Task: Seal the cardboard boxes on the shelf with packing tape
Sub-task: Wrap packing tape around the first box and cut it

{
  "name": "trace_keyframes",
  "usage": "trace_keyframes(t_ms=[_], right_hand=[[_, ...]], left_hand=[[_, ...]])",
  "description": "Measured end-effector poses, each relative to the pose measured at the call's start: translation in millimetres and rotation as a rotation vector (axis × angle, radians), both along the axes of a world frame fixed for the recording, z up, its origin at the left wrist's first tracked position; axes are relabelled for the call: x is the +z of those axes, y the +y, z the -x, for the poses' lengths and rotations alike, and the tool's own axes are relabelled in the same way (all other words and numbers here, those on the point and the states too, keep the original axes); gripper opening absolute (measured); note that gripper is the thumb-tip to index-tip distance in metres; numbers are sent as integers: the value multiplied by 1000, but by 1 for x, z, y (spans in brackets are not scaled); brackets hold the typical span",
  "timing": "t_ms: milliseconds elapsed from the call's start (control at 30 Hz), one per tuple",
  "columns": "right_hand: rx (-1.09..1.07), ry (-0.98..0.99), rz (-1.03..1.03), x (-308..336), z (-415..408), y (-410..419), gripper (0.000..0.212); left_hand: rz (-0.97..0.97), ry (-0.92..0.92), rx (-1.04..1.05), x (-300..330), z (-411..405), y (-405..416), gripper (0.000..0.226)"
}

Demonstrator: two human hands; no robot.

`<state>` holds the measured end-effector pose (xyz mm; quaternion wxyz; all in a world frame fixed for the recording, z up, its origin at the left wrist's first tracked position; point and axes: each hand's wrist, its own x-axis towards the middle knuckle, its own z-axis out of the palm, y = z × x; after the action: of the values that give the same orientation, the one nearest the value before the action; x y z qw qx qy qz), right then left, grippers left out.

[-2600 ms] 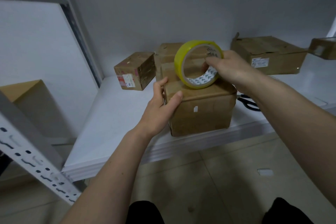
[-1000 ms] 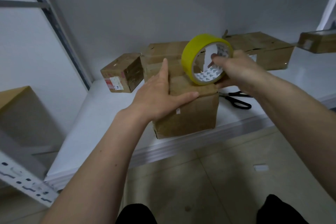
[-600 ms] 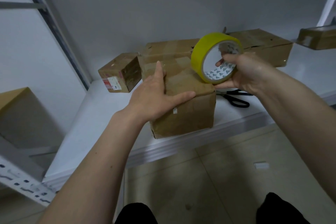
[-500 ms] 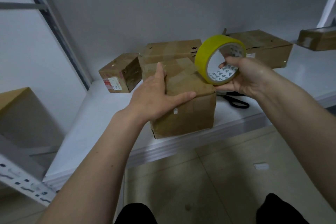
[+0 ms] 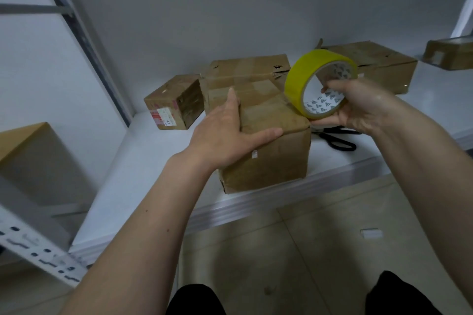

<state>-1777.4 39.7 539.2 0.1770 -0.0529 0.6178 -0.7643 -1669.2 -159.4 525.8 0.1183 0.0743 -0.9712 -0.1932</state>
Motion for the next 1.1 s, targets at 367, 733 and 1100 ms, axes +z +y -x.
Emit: trace_keyframes(t_ms=[367, 733, 1100], right_hand=[[-20, -41, -28, -13, 12, 13, 24], [-59, -75, -29, -38, 10, 15, 2], [-48, -186, 249, -62, -5, -2, 44]], left_hand=[[48, -26, -6, 1, -2, 2, 131], [132, -86, -6, 6, -1, 4, 123], [193, -96, -26, -1, 2, 6, 111]])
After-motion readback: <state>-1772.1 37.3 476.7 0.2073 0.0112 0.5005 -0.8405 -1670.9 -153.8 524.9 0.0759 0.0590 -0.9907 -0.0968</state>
